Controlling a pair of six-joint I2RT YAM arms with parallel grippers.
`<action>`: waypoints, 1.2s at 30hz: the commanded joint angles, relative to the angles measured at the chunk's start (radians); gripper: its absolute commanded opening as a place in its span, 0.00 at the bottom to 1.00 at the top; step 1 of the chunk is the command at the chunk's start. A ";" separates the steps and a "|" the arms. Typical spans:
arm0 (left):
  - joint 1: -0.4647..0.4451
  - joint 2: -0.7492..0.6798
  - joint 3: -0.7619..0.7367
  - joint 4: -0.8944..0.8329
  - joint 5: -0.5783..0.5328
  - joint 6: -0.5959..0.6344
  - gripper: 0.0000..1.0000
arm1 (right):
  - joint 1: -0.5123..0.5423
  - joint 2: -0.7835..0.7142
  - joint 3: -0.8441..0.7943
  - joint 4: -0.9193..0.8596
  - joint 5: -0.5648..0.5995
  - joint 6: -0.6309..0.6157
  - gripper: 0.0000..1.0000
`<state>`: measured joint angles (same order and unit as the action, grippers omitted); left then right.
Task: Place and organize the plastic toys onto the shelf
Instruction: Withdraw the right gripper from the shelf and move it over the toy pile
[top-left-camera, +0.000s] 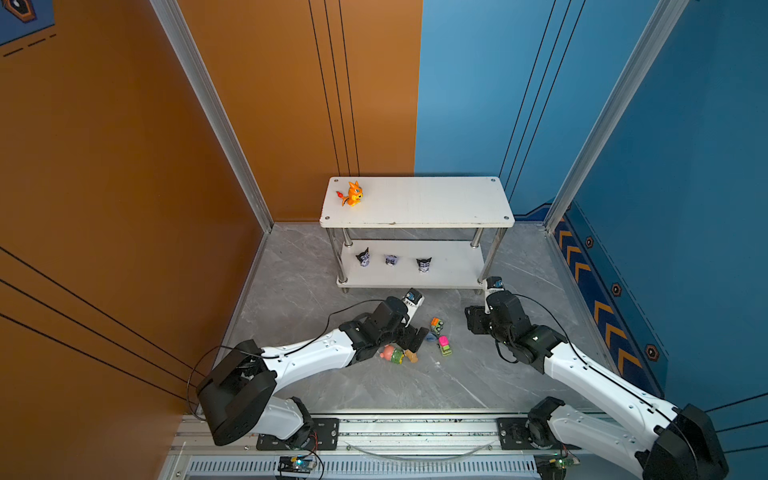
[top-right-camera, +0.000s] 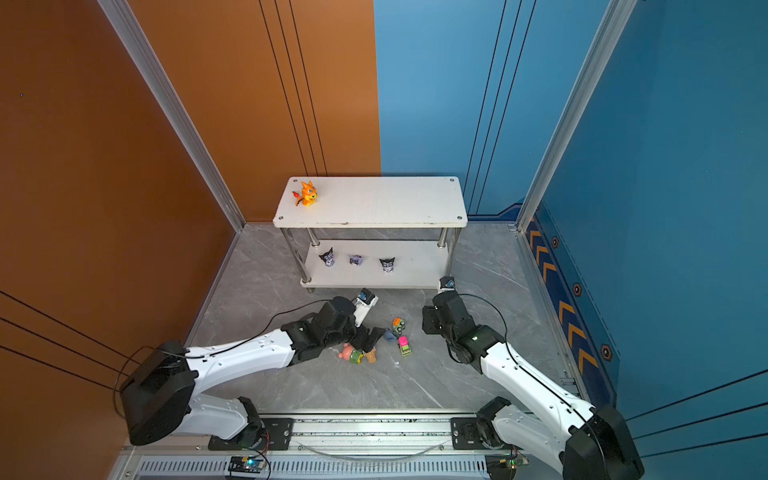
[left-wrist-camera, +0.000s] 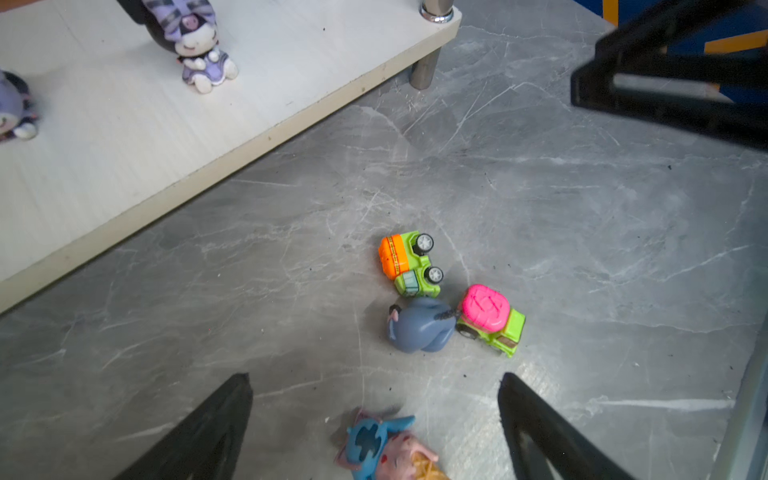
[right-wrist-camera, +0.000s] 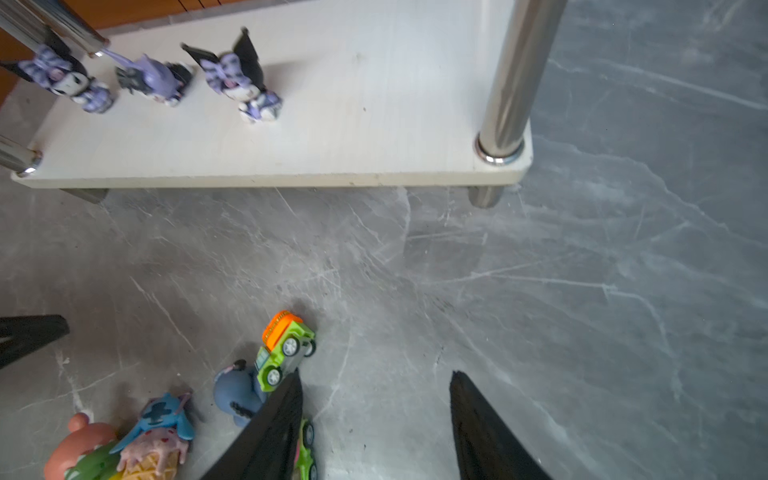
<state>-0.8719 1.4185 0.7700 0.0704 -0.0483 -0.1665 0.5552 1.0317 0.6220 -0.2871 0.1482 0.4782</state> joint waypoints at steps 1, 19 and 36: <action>-0.003 0.011 0.039 -0.025 -0.028 -0.008 0.93 | 0.016 0.026 -0.005 -0.112 -0.076 0.042 0.57; 0.107 -0.131 -0.071 -0.061 -0.071 -0.024 0.94 | 0.277 0.272 0.013 -0.034 -0.032 0.059 0.50; 0.151 -0.190 -0.119 -0.069 -0.051 -0.027 0.94 | 0.307 0.322 0.053 0.002 -0.026 0.101 0.58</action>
<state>-0.7311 1.2541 0.6685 0.0189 -0.1028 -0.1848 0.8520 1.3521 0.6483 -0.2874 0.0944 0.5415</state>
